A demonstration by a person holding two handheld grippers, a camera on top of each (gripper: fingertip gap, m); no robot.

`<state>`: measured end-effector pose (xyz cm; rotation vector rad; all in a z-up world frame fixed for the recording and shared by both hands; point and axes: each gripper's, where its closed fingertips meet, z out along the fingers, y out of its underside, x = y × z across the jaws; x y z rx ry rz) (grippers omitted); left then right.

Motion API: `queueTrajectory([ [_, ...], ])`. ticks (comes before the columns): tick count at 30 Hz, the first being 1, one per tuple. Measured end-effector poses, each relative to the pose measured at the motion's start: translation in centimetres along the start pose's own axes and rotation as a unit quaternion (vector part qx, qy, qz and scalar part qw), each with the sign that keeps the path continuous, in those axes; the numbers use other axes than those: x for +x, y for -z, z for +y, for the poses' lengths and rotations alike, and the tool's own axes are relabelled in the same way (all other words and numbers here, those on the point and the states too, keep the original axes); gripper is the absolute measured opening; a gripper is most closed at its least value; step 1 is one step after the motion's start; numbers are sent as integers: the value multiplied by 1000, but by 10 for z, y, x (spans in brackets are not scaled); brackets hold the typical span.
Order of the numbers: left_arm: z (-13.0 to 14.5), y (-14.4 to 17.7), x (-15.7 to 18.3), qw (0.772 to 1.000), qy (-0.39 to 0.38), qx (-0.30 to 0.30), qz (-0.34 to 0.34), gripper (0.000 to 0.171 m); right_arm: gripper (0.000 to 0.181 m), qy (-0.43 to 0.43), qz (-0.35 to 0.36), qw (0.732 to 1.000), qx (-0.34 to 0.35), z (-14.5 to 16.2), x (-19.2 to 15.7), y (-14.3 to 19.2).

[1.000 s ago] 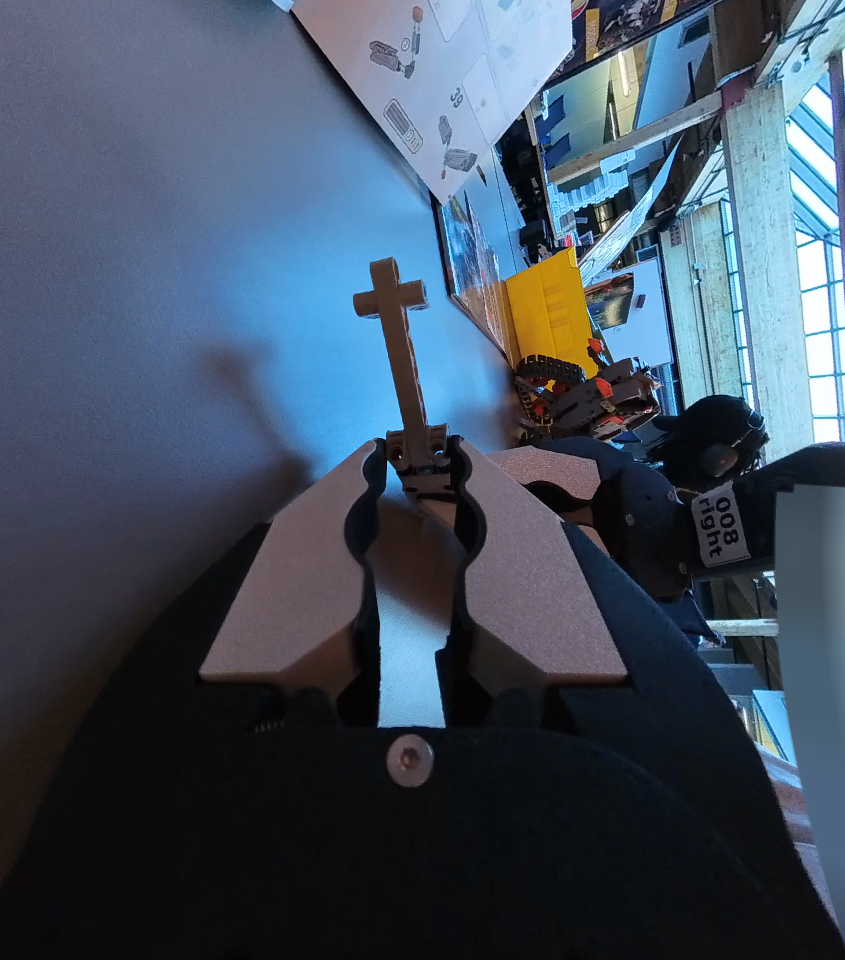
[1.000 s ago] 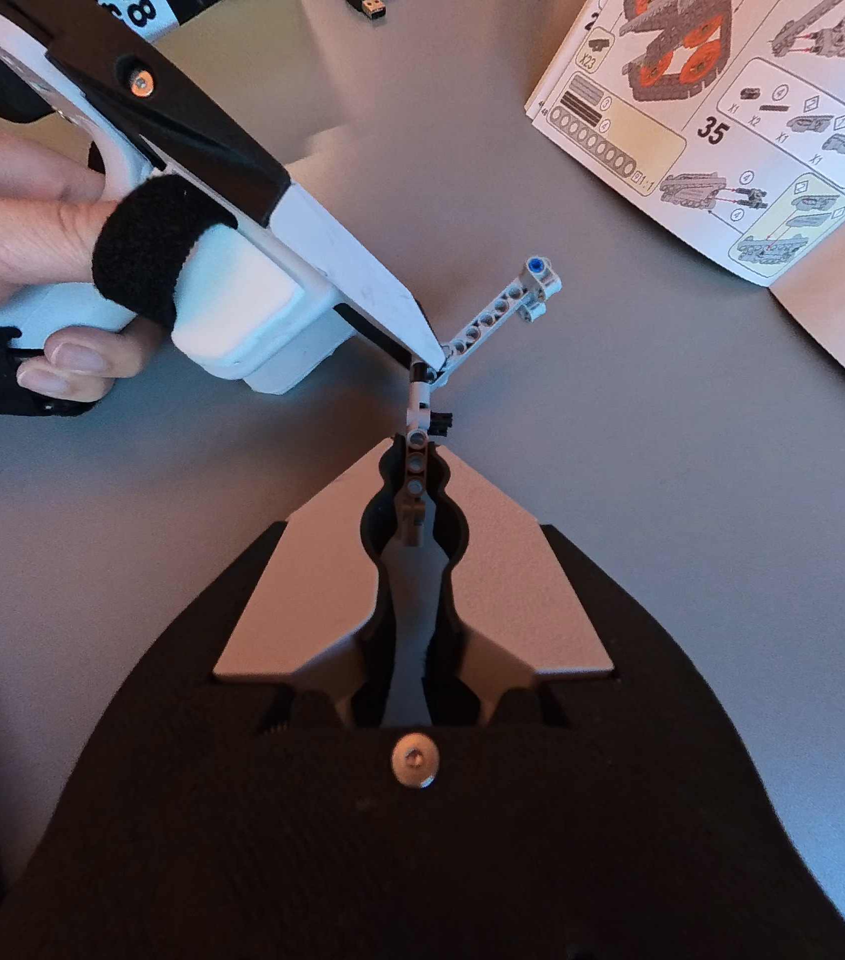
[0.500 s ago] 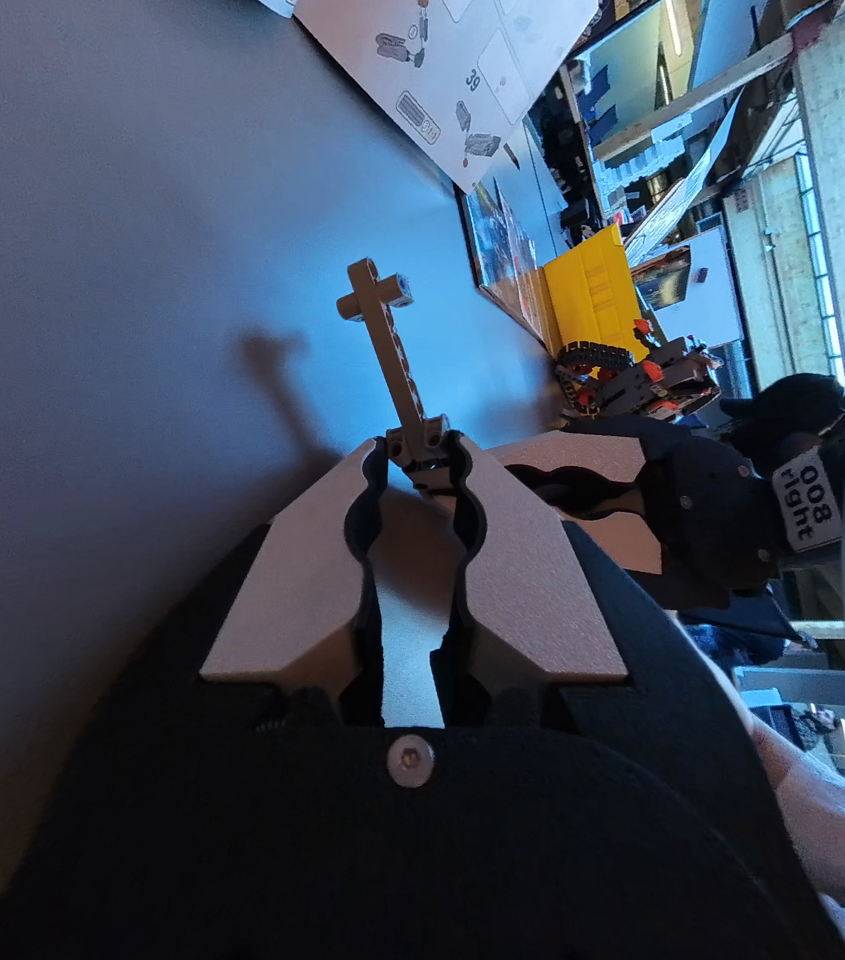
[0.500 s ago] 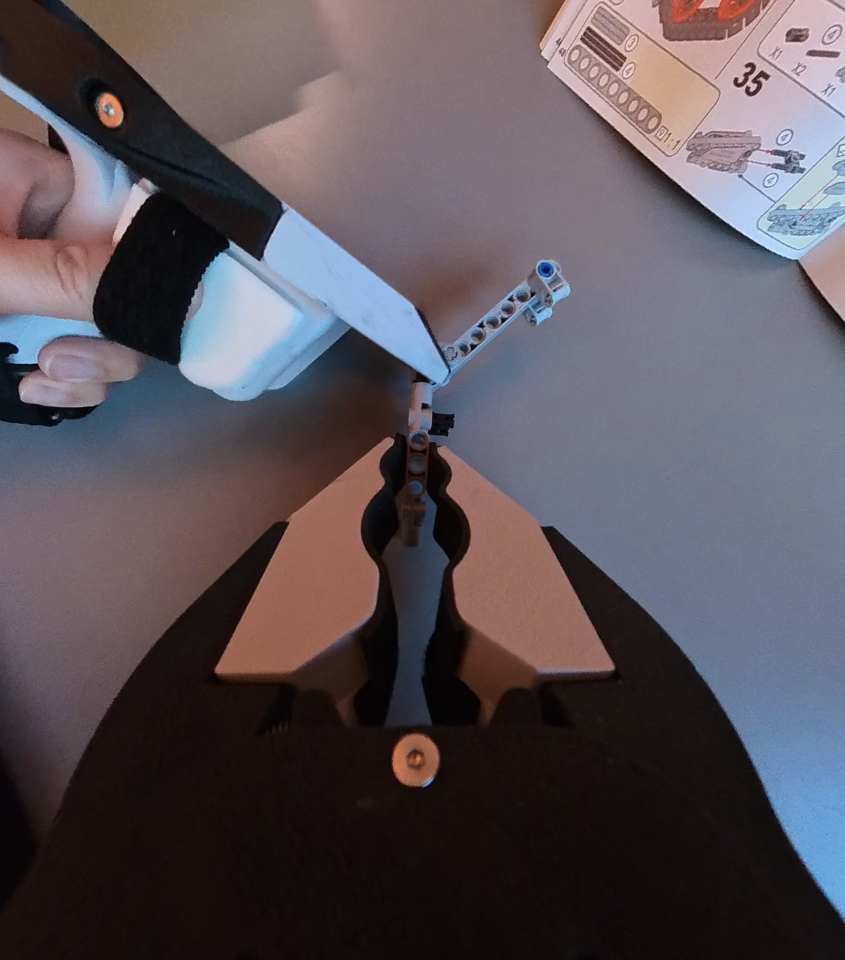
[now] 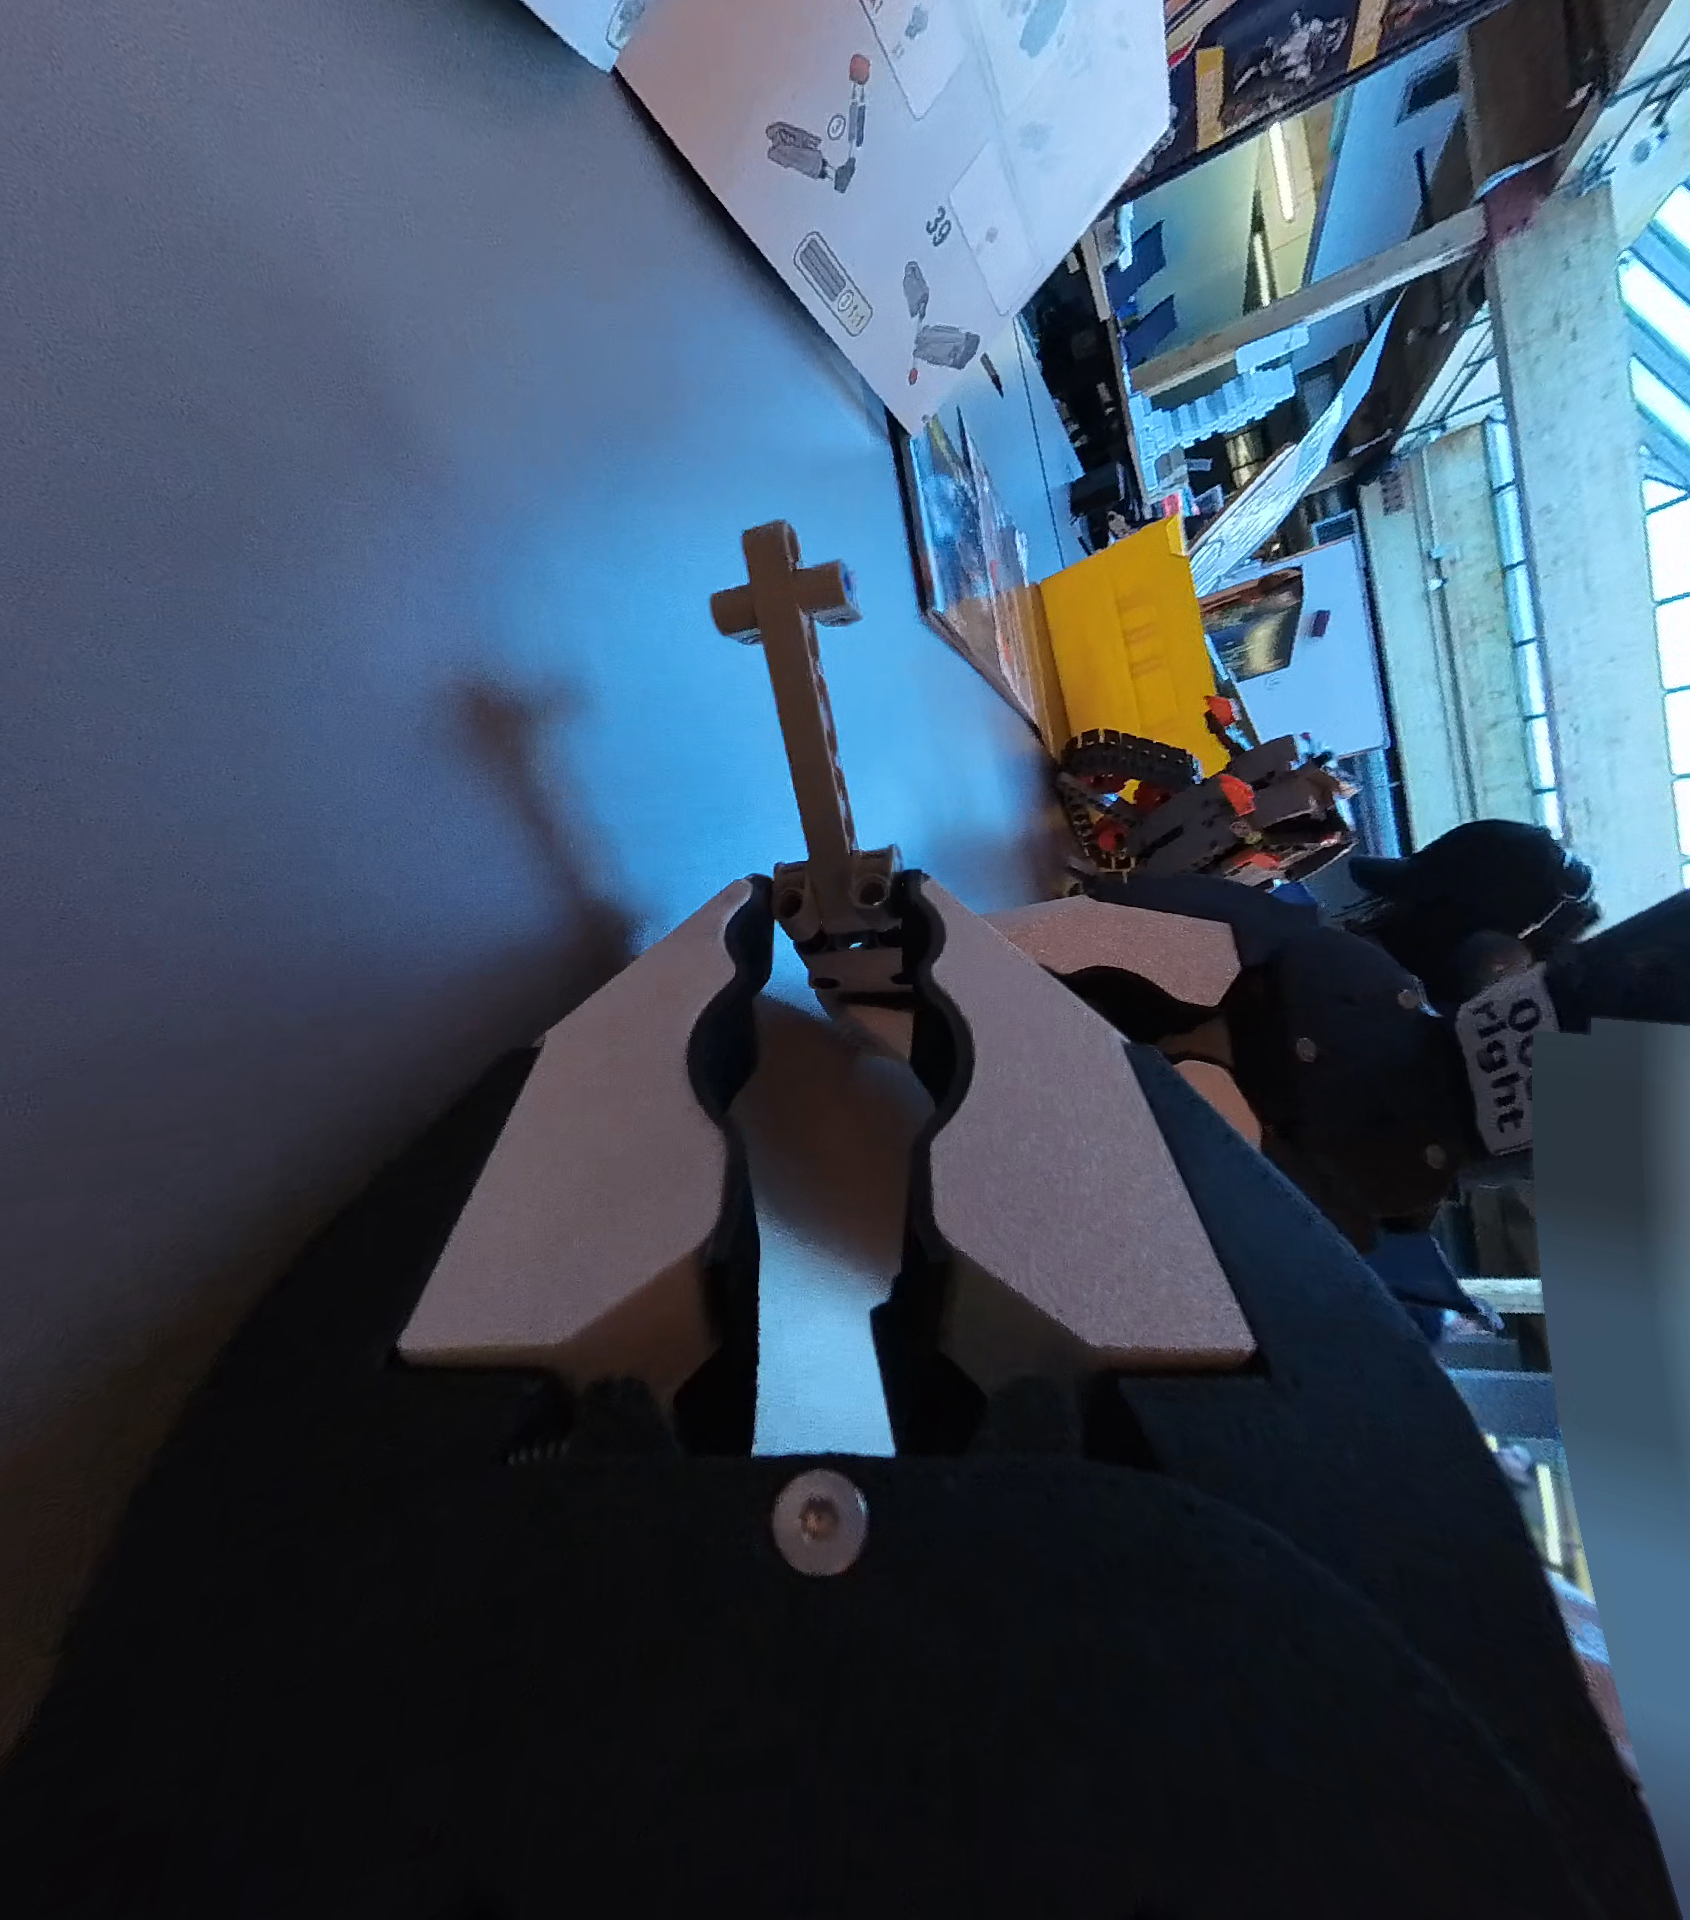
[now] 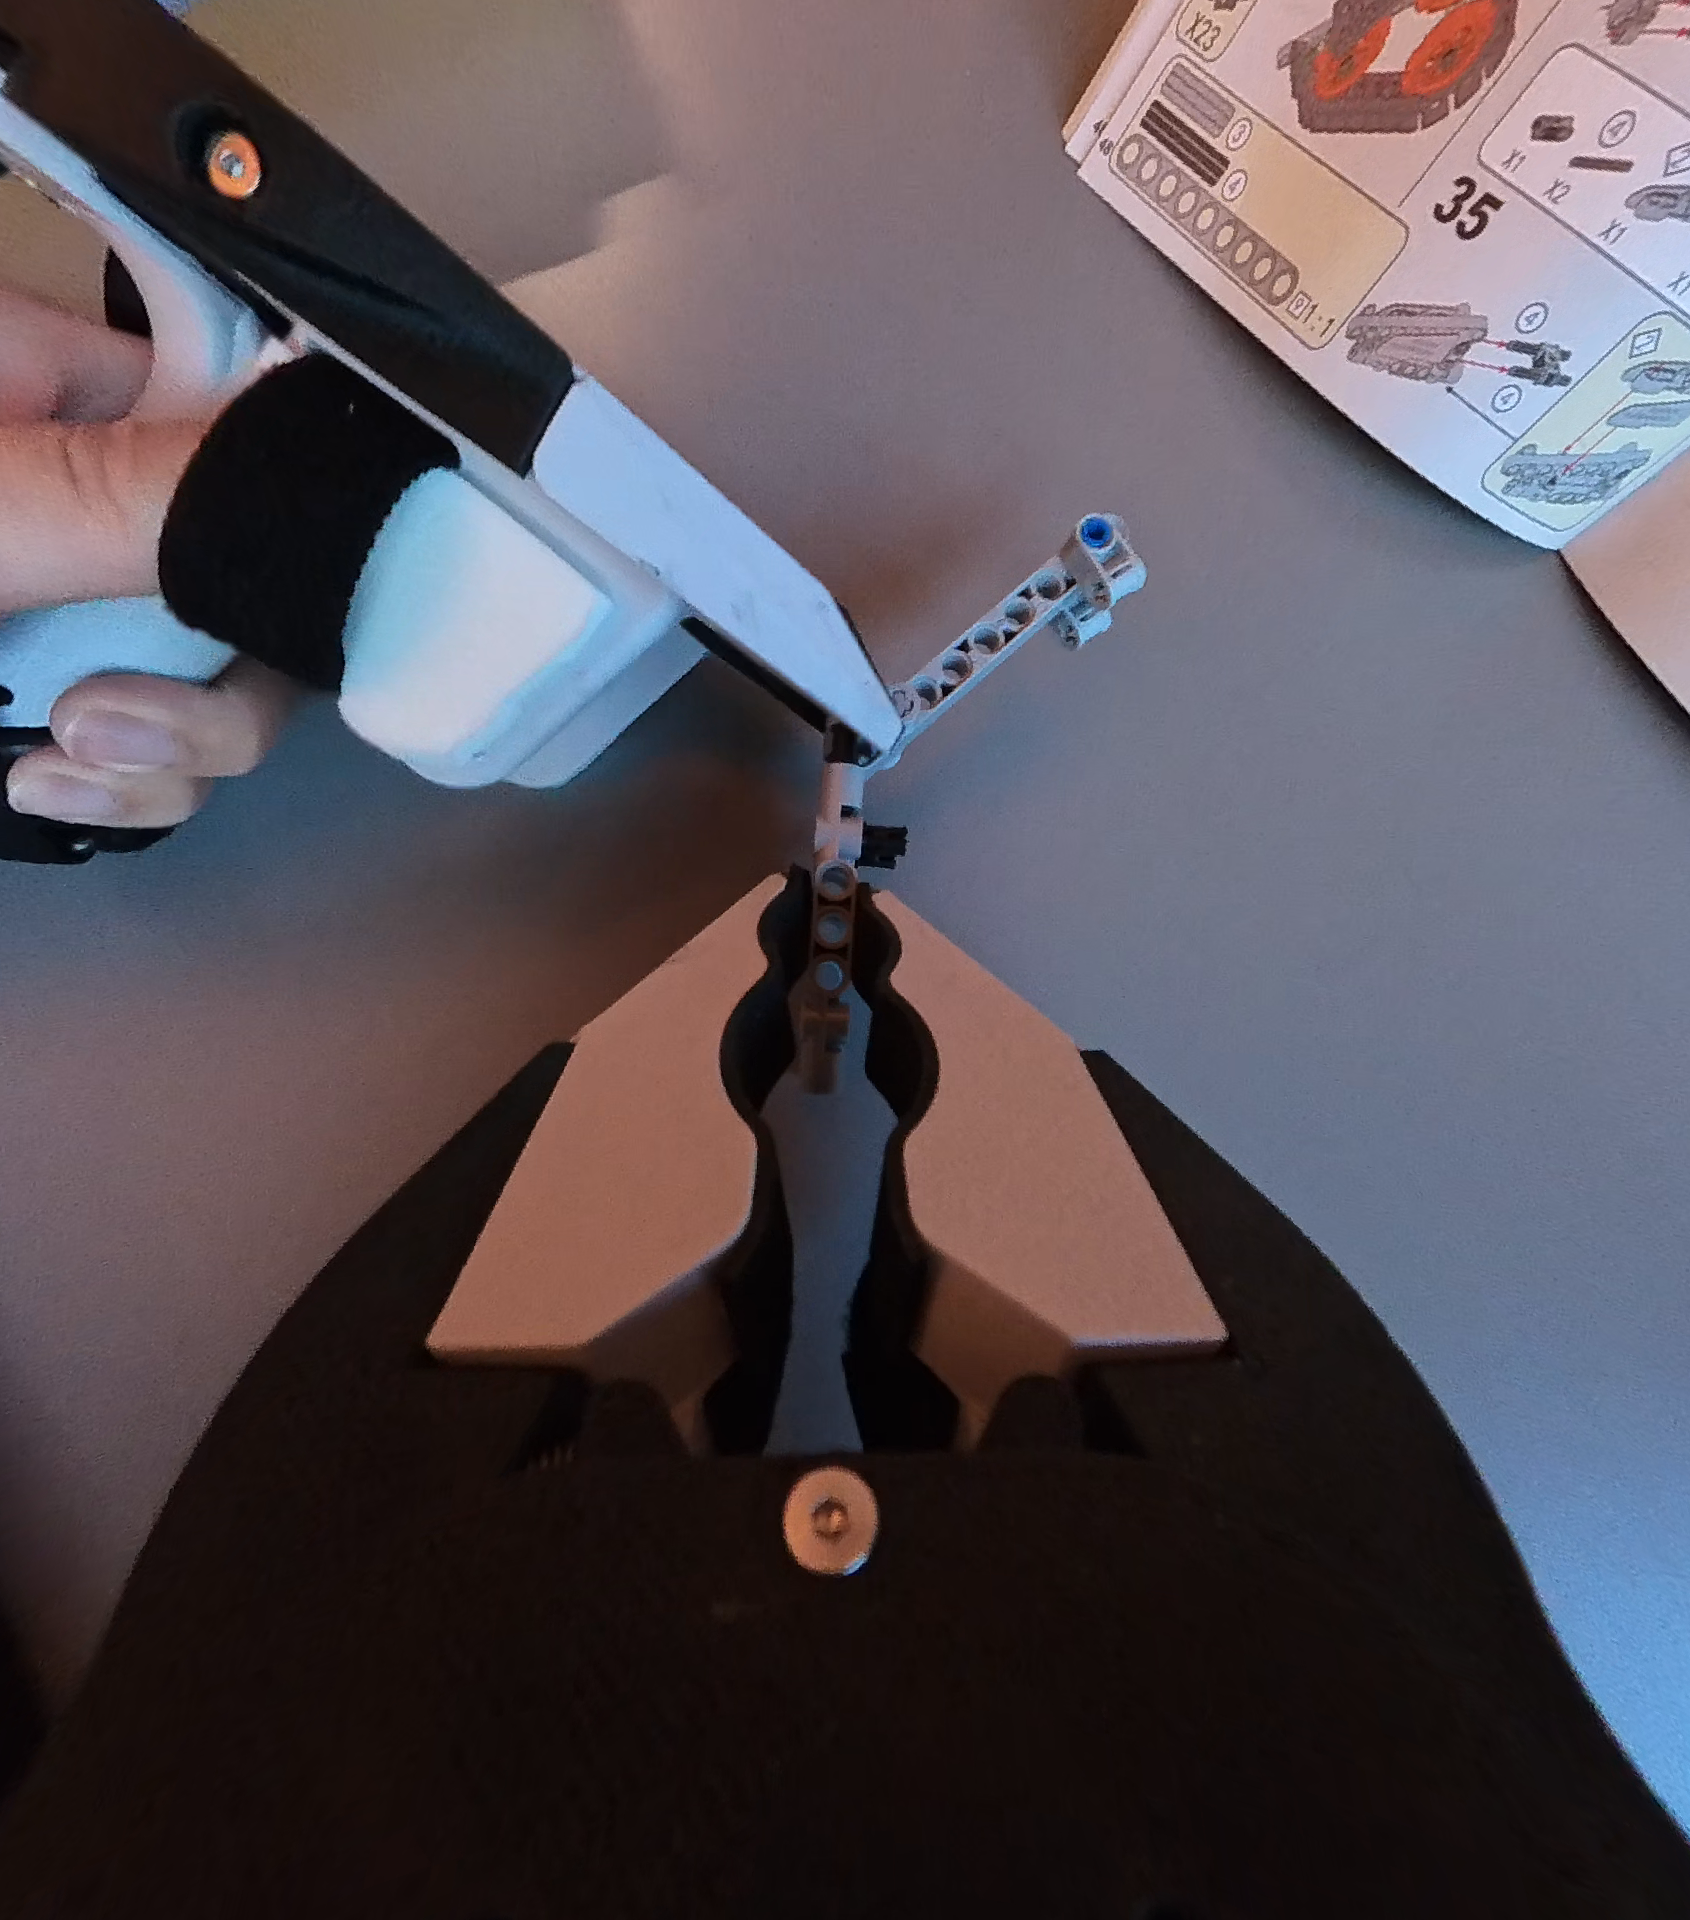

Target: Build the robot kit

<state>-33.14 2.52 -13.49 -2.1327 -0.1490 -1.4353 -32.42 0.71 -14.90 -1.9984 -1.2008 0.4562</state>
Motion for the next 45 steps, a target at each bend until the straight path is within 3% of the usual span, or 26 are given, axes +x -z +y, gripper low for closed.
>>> queueTrajectory([
  [20,-11,6,9,989,112,49,87,22,7,25,27,999,22,-6,2,2],
  [37,-5,3,11,996,55,19,74,21,6,38,31,999,23,-3,1,5],
  [45,-6,4,10,997,43,37,56,21,6,7,22,1000,14,-5,1,3],
])
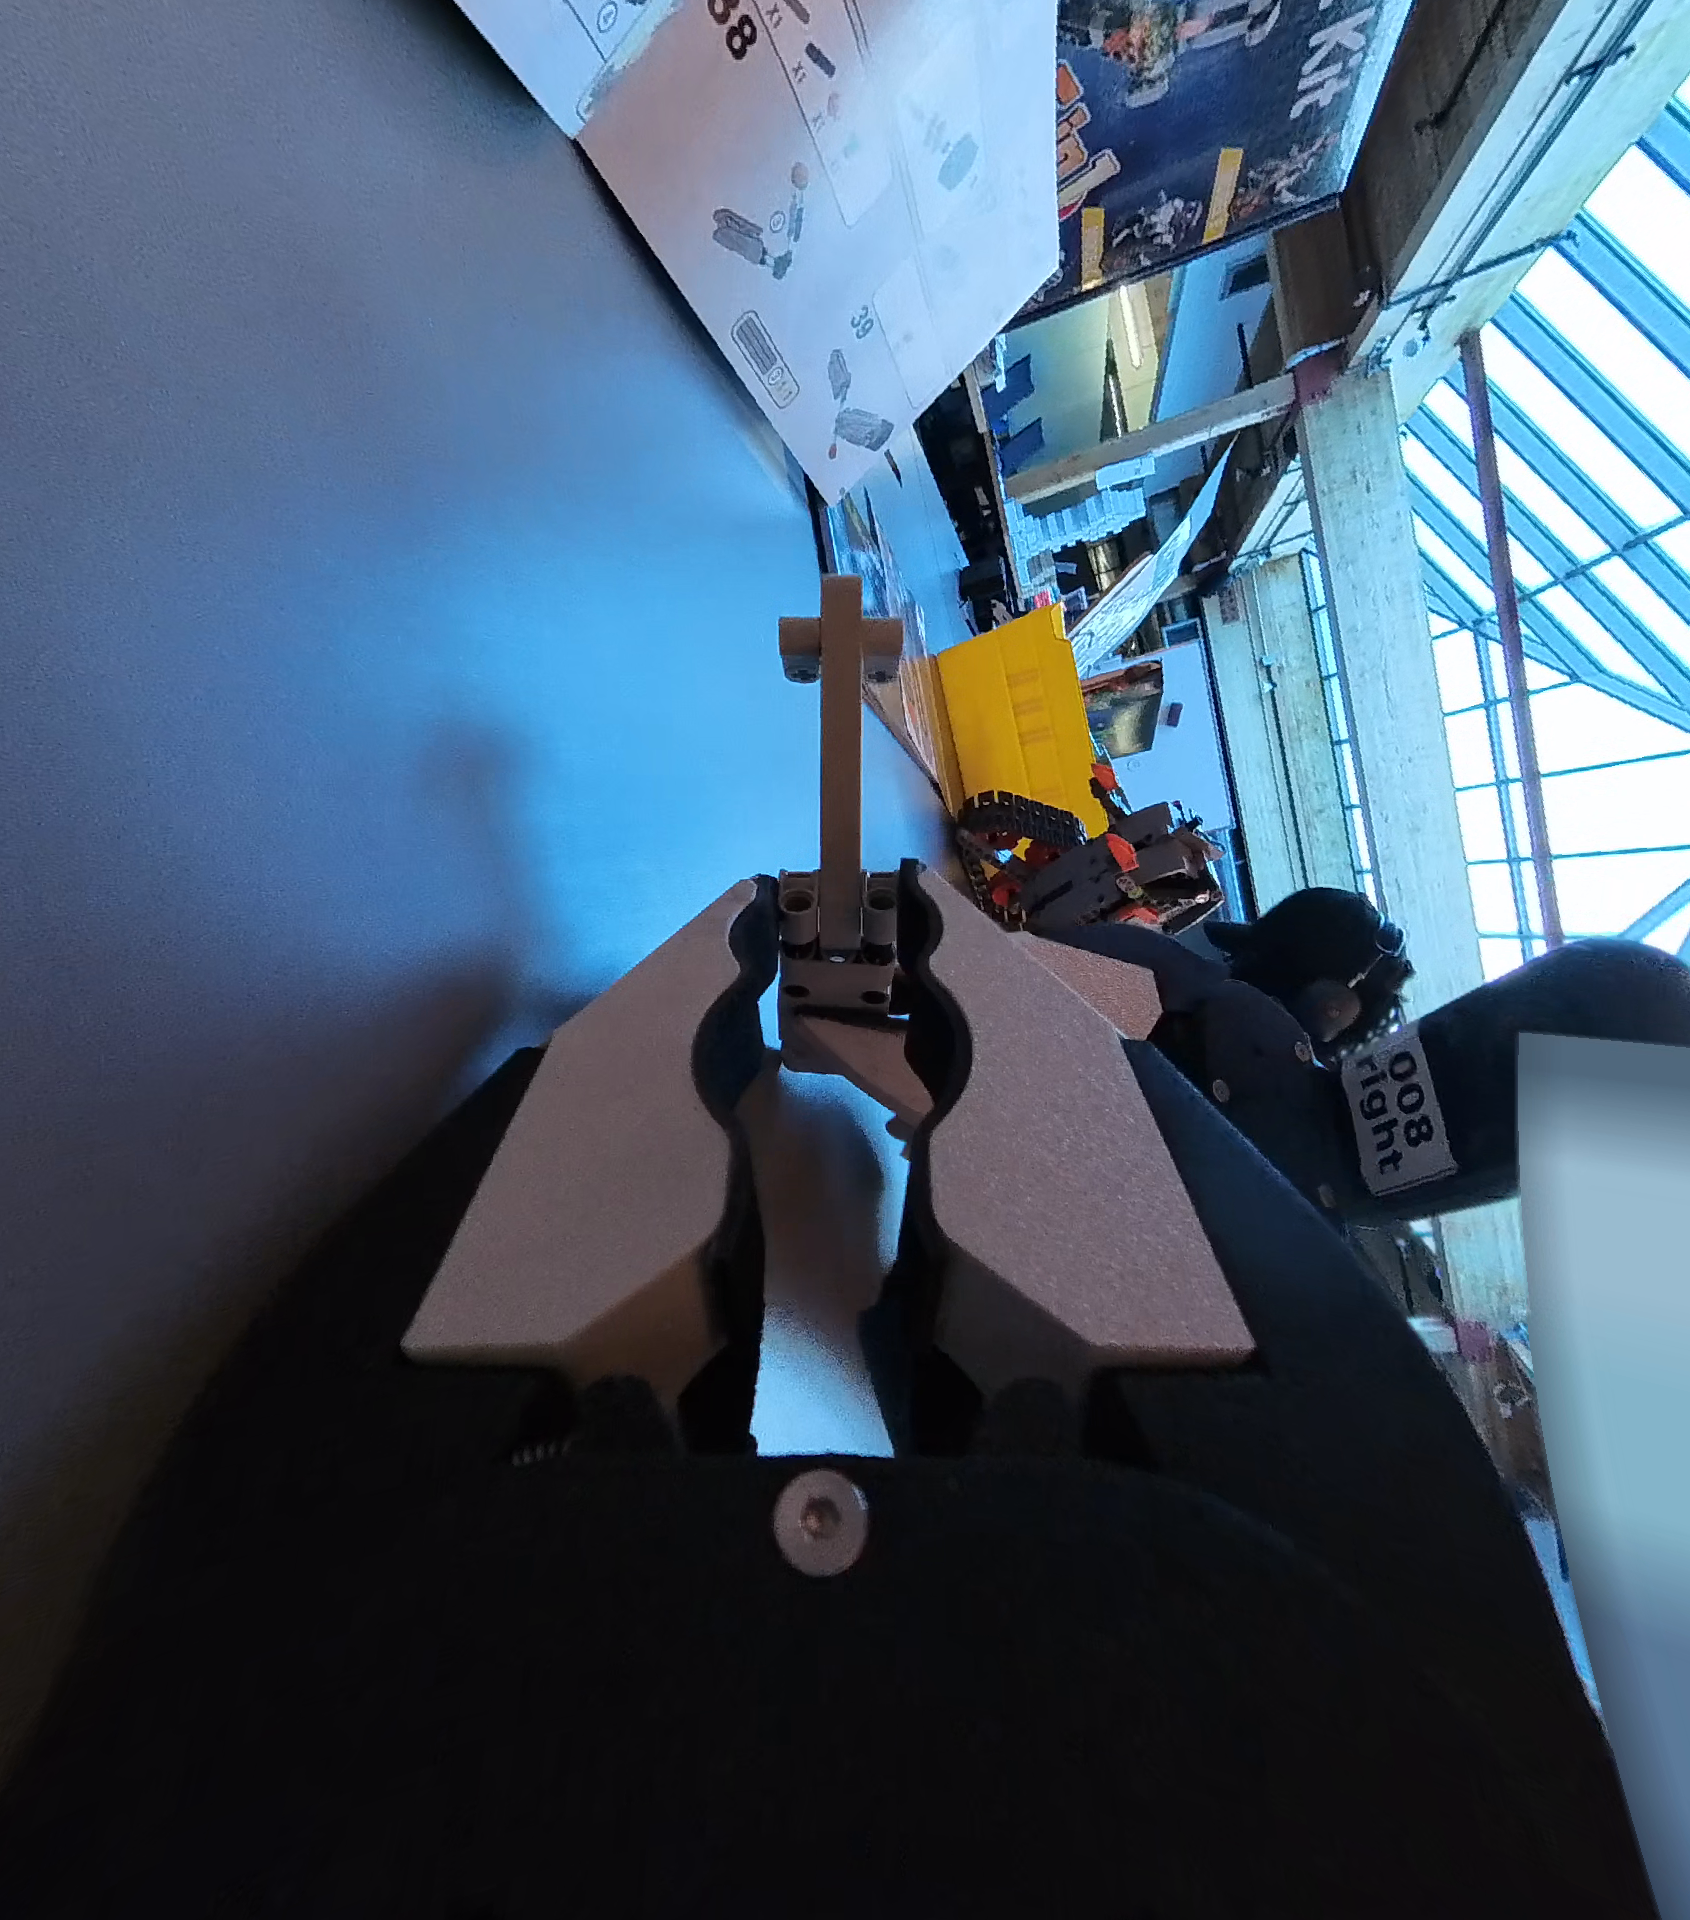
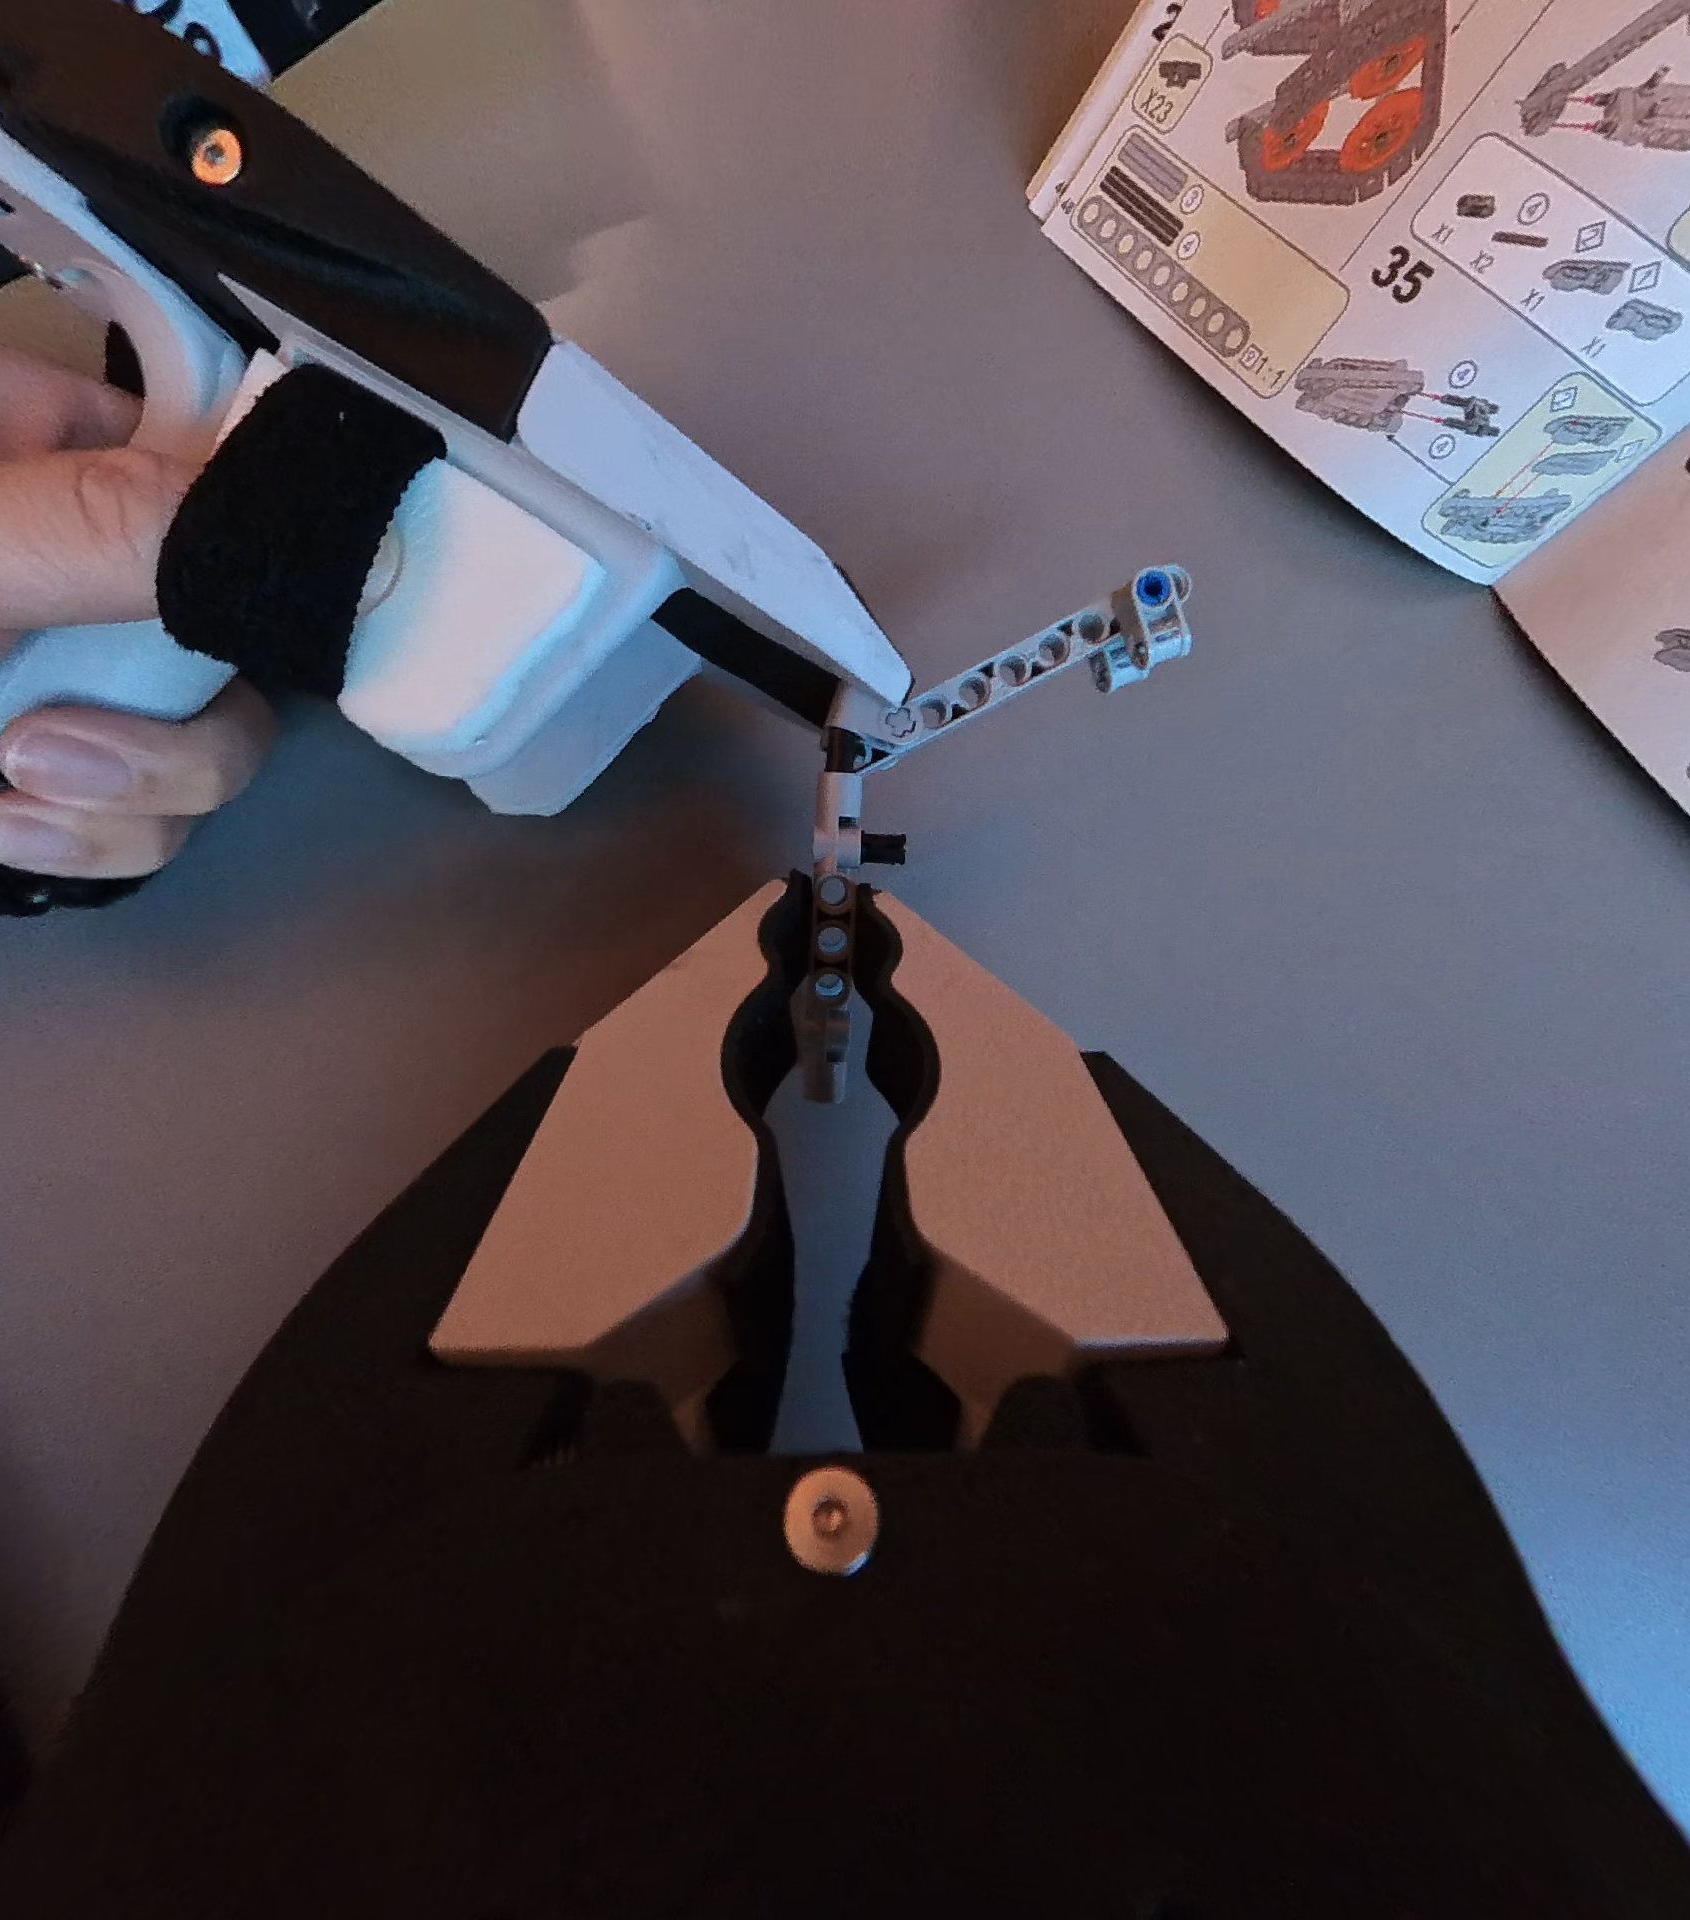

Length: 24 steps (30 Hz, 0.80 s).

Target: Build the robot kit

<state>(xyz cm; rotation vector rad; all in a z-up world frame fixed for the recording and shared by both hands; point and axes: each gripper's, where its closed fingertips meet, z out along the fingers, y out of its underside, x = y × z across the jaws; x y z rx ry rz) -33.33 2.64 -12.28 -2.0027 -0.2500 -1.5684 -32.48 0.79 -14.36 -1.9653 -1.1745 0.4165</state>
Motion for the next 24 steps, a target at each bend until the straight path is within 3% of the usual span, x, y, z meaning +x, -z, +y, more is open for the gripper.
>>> queueTrajectory([
  [24,-13,4,1,988,-112,75,-72,22,7,-108,-16,994,-23,-9,0,-10],
])
